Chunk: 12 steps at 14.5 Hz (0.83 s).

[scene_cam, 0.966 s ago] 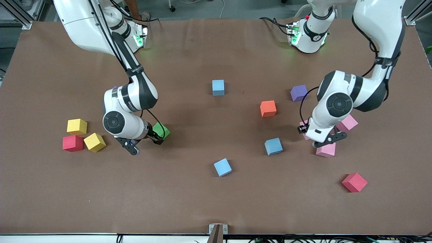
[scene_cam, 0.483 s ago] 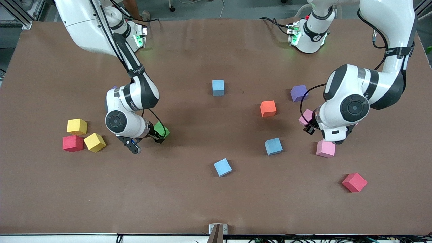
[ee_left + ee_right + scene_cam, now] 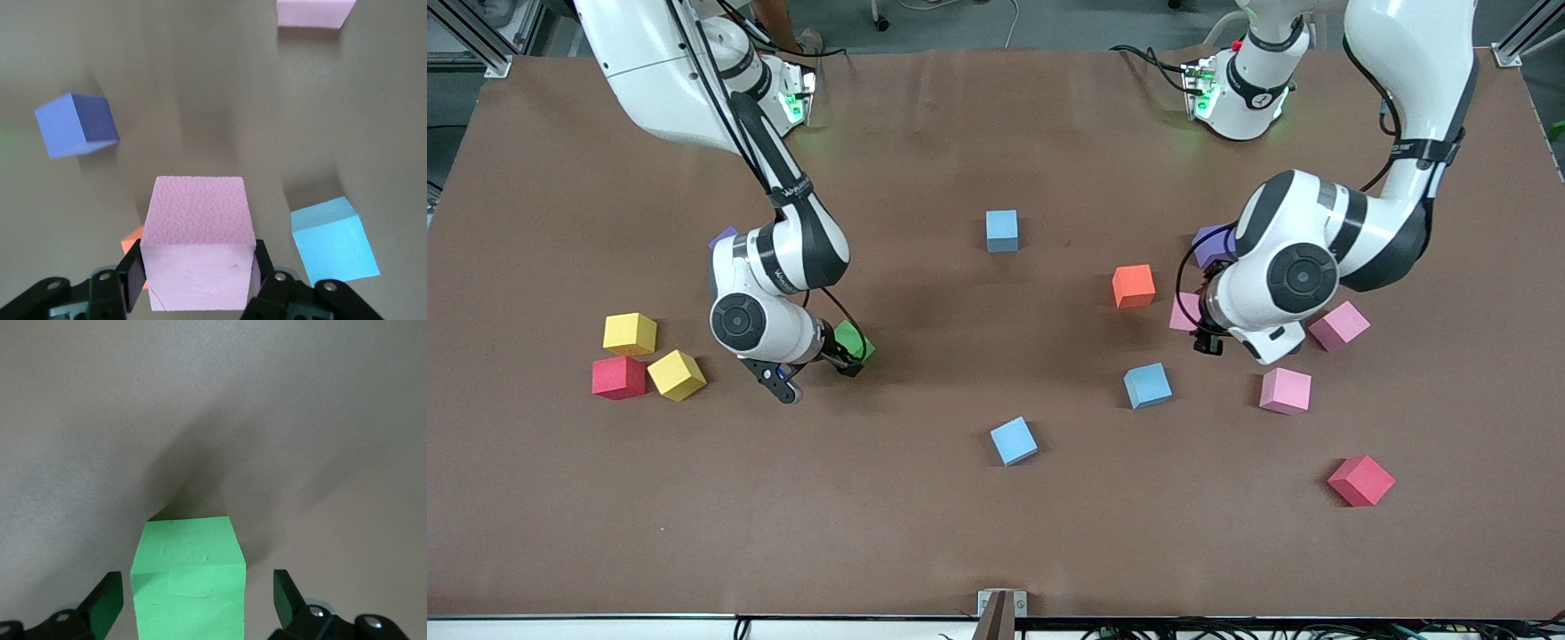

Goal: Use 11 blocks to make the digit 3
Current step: 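Set the pink block by the blue block while the right gripper carries green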

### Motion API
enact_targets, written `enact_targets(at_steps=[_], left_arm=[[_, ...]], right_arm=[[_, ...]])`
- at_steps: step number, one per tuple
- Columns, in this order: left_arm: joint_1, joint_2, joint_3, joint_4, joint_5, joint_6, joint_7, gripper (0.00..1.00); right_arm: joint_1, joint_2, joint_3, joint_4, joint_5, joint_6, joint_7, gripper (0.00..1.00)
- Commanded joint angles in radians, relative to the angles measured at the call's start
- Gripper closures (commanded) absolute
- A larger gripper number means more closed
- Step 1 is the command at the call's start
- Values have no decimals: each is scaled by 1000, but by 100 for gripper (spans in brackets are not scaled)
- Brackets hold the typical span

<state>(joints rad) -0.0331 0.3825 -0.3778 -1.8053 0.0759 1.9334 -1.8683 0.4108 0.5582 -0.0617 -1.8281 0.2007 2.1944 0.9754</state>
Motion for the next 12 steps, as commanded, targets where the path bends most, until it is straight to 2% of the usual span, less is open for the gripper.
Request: enact_targets(at_steps=[1,4,6,8,10,11,12], left_arm=[[-25,-2,-4,-11,-10,38,-99,70],[-57,-10,-7,-11,-16,39,-169,71],[-62,-16,-33,-12,-19,39,-228,73],[-59,-24,-64,-35,-19,44,-317,74],[-54,-78,-91,-101,-21,94,-394,75],[-54,-96,-107,-126,-28,108,-420,75],[-54,-102,-128,-137,-48,116,-434,75]], right_arm=[[22,-1,-6,-17,51,19,14,3],[37,3,-6,-17,54,21,14,10],[34,9,-6,-17,54,21,13,19],[31,11,-6,-17,54,22,13,31],[26,14,-6,-17,54,21,13,47],[23,14,-6,-17,54,18,11,51],[19,14,-6,-17,54,16,11,61]])
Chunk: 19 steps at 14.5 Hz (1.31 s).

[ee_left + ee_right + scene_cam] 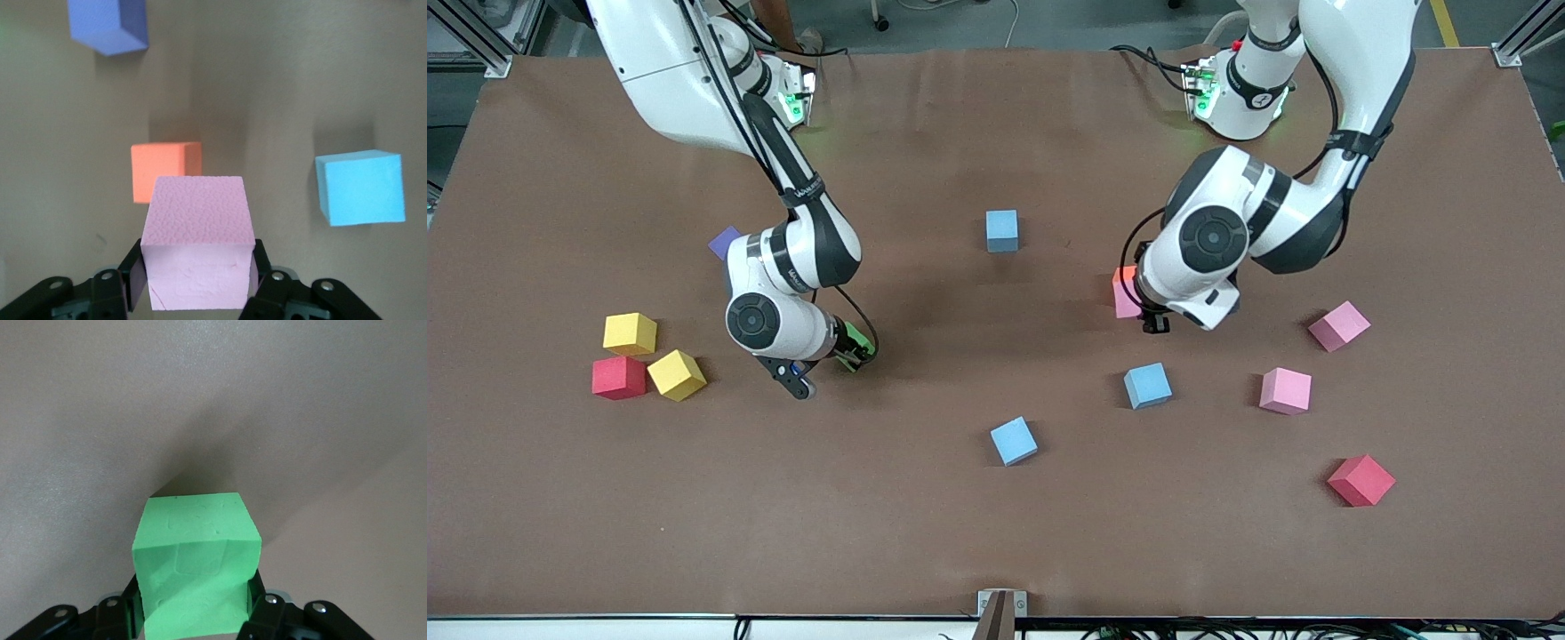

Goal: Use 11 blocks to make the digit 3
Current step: 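Set the pink block by the blue block while the right gripper carries green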

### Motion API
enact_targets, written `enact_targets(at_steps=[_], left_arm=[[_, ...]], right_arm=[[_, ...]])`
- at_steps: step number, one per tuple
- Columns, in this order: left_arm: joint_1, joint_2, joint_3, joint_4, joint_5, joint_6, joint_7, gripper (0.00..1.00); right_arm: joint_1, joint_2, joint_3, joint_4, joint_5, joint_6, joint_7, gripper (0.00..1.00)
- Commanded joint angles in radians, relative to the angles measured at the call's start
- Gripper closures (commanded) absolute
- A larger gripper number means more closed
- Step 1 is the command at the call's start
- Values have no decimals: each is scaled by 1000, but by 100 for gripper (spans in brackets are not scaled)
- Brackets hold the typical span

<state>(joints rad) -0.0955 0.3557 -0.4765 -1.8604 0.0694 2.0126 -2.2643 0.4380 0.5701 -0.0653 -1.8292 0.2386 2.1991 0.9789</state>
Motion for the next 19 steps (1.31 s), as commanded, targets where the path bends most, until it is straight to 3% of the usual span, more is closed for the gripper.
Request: enact_targets(at_steps=[1,2,6,9,12,17,18,19], left_arm=[[7,-75,-48,-91,-48,51,-62,75],[5,-75,-68,-108,-48,80,-98,75],[-3,-73,-125,-180,-48,205,-173,75],[-7,-64,-161,-236,-48,317,-187,75],[-10,-66,-197,-298,-48,415,-192,75],[-16,-63,-214,-371,-48,517,-207,75],[-16,-63,-224,-390,-48,541,-207,75],[-16,-63,-232,-411,-48,575,-216,75]], right_arm=[[-8,2,-2,-15,16,8,7,65],[-8,2,-4,-15,14,7,6,72],[5,-6,-4,-2,8,-9,0,86],[2,-15,-7,5,-1,-12,-25,91],[16,-64,-21,7,-33,-18,-16,92],[-50,-144,-39,10,-32,-148,-20,93],[-41,-142,-41,16,-36,-154,-19,100],[-42,-144,-39,18,-36,-156,-13,100]])
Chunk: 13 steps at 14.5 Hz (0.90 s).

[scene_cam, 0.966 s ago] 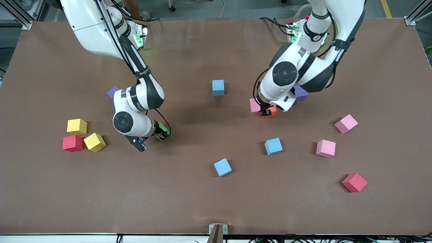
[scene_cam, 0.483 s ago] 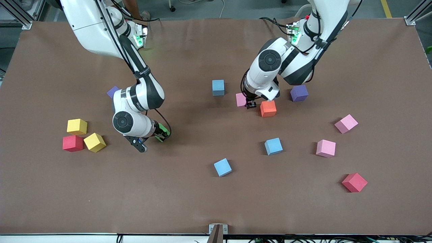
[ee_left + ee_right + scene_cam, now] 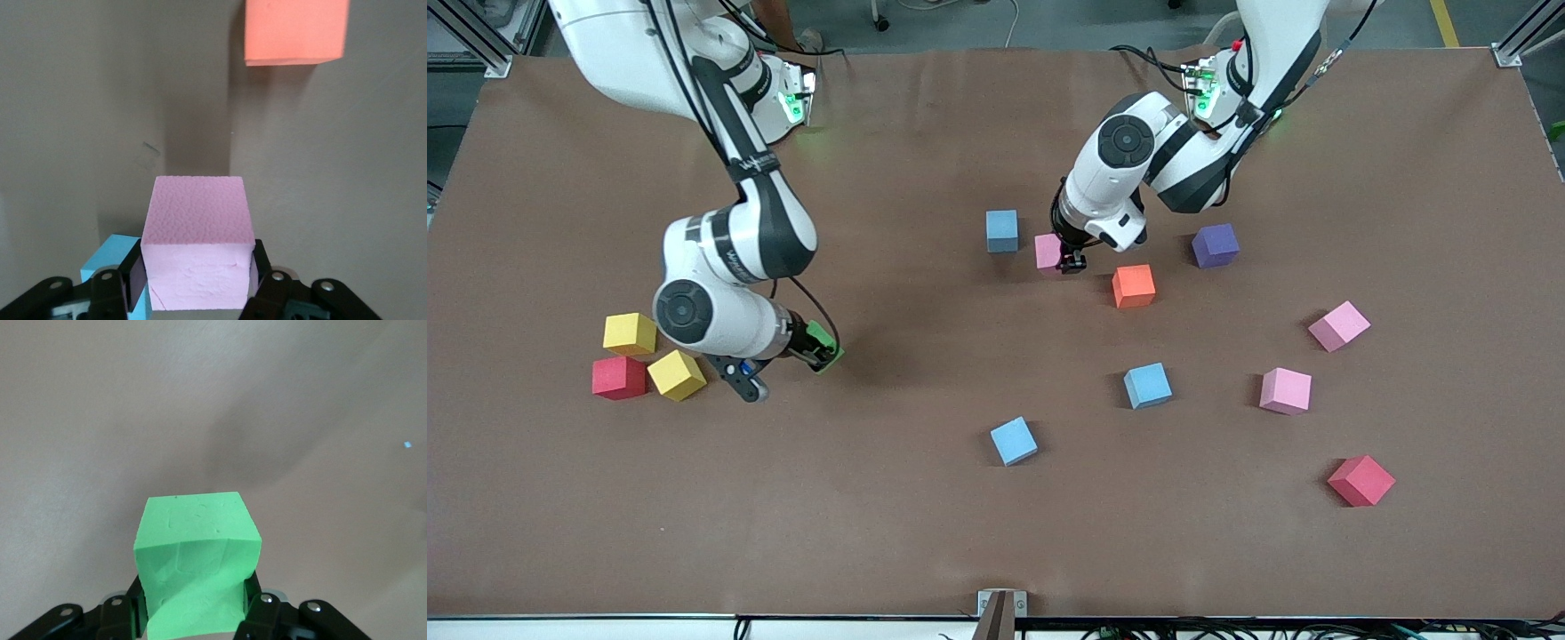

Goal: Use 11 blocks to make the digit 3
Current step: 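Set the pink block by the blue block while the right gripper carries green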

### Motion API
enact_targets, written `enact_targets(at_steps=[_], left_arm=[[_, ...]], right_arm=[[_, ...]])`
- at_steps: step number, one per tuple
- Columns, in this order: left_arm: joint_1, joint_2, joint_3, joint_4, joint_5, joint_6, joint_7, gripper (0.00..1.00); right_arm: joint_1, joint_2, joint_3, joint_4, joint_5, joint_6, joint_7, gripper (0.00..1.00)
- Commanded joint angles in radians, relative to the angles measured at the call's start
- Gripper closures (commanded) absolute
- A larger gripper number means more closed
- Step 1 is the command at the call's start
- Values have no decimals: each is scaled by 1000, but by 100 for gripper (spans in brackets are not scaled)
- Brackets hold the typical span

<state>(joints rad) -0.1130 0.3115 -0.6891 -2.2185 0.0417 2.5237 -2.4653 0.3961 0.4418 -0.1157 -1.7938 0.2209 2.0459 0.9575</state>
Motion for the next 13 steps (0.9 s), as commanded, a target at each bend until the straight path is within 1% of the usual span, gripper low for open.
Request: enact_targets(at_steps=[1,3,5,6,9,12,13], left_arm=[[1,-18,-26,-67,-20,87,-24,75],[-2,-18,-30,-79,-20,95,-26,75],[-8,-20,-30,-95,-20,98,-27,75],[-10,-20,-30,-105,-20,112,-27,75],[-10,-23,-47,-148,-20,162,-27,75],[-13,-25,-49,-165,-20,175,-27,75],[-16,-28,-49,-176,-20,197,-27,75]], right_arm=[[0,-20,11,-10,-17,-9,21,100],[-6,-28,10,-6,-17,-38,114,100],[4,-61,11,-7,-17,-58,214,100],[4,-83,13,-7,-17,-88,248,100],[3,-139,13,-21,-15,-144,282,100],[4,-173,13,-67,-12,-148,337,100],[6,-182,13,-85,-12,-145,361,100]])
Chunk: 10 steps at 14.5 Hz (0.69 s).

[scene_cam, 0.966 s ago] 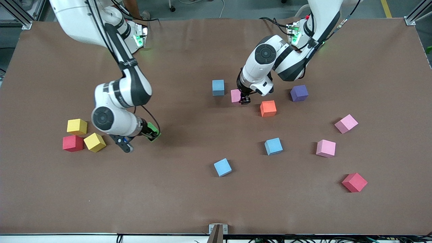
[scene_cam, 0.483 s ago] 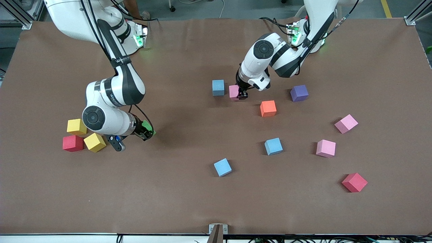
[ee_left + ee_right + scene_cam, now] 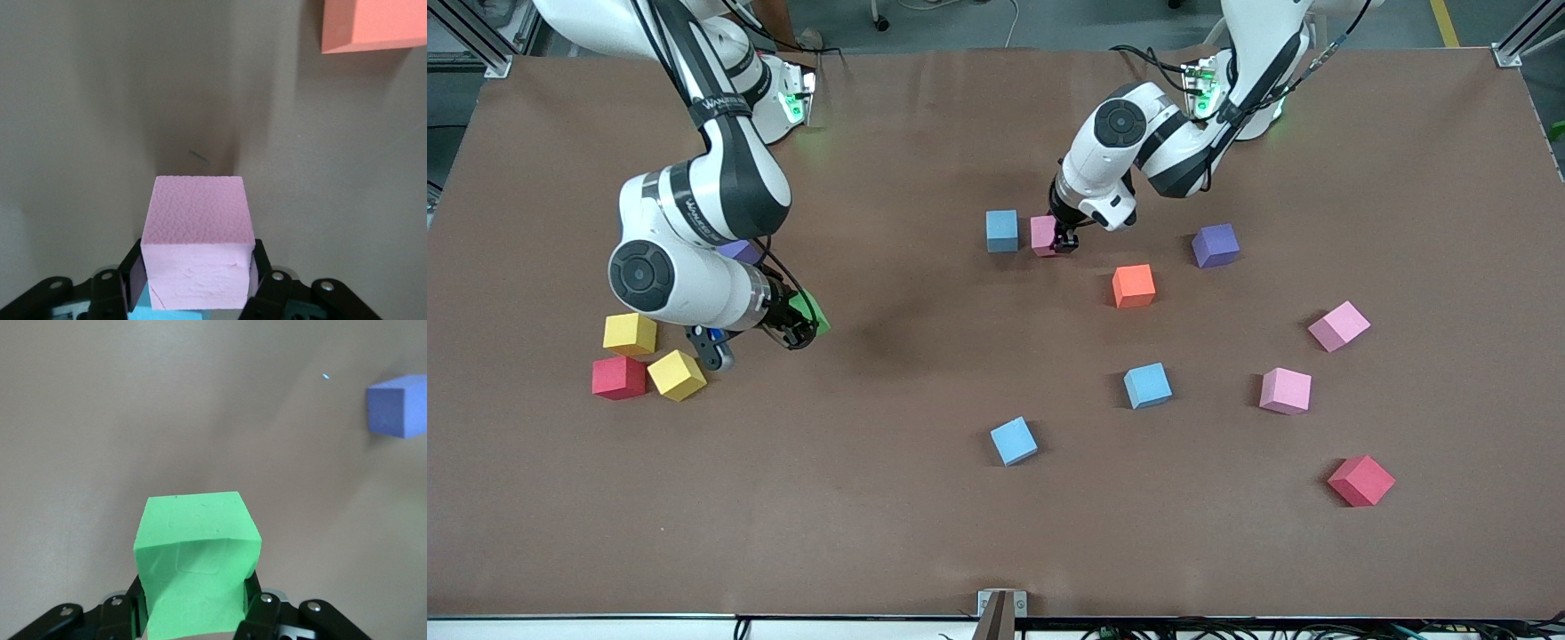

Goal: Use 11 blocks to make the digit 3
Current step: 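Set the pink block by the blue block while the right gripper carries green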

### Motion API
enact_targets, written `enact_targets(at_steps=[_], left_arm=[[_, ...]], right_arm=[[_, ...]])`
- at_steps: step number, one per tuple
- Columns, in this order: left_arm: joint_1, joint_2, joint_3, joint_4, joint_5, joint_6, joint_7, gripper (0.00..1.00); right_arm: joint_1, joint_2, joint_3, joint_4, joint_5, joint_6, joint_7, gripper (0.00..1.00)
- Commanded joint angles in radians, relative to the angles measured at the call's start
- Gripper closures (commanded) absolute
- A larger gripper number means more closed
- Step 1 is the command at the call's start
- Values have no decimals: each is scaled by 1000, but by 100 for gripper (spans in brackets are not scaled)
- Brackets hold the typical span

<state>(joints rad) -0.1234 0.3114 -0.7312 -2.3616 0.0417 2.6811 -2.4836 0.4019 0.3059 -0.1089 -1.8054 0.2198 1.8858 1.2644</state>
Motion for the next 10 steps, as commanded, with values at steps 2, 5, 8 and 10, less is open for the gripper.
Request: enact_targets(at_steps=[2,5,8,10], left_arm=[[-13,-32,-14,-67,-19,107,-26,75],[-15,-41,-20,-85,-19,149,-29,75],[-16,-49,-22,-114,-17,209,-28,75],[-15,-48,-22,-117,-13,213,-24,75]], right_arm=[[5,-71,11,-113,-11,39,87,100],[6,-146,56,-265,-11,210,147,100],[2,-180,132,-376,-11,350,295,100],[2,-200,175,-435,-11,419,402,100]])
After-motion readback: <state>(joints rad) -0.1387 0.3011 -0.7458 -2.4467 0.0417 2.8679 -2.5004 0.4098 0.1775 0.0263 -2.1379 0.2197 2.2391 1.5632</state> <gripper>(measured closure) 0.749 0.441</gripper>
